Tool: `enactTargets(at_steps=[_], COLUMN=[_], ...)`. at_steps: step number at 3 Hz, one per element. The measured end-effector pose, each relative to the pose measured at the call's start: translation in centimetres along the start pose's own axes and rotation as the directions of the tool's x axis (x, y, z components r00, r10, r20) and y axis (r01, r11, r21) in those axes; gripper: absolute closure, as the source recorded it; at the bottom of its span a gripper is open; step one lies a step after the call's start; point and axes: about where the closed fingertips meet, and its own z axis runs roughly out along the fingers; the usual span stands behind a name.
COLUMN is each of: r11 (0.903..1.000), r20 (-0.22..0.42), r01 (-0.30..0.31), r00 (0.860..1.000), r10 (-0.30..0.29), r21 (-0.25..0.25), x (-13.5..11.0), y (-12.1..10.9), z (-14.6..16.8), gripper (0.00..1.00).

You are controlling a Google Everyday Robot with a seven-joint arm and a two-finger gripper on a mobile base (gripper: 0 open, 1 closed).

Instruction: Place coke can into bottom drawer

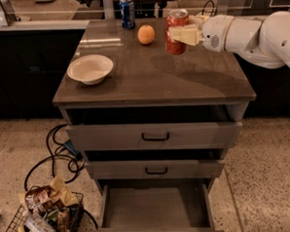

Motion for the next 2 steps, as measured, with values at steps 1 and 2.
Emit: enactTargets(at_steps=[1,2], r11=[0.999,0.996], r20=[0.018,0.023], r01=[0.018,0.038], r00=[1.0,0.999], r10=[-0.019,-0.04], r21=[0.041,0.081], x=[-2.2,-3.3], y=[1.6,3.9], z=[-4.9,-10.1], gripper=[1.0,1.0])
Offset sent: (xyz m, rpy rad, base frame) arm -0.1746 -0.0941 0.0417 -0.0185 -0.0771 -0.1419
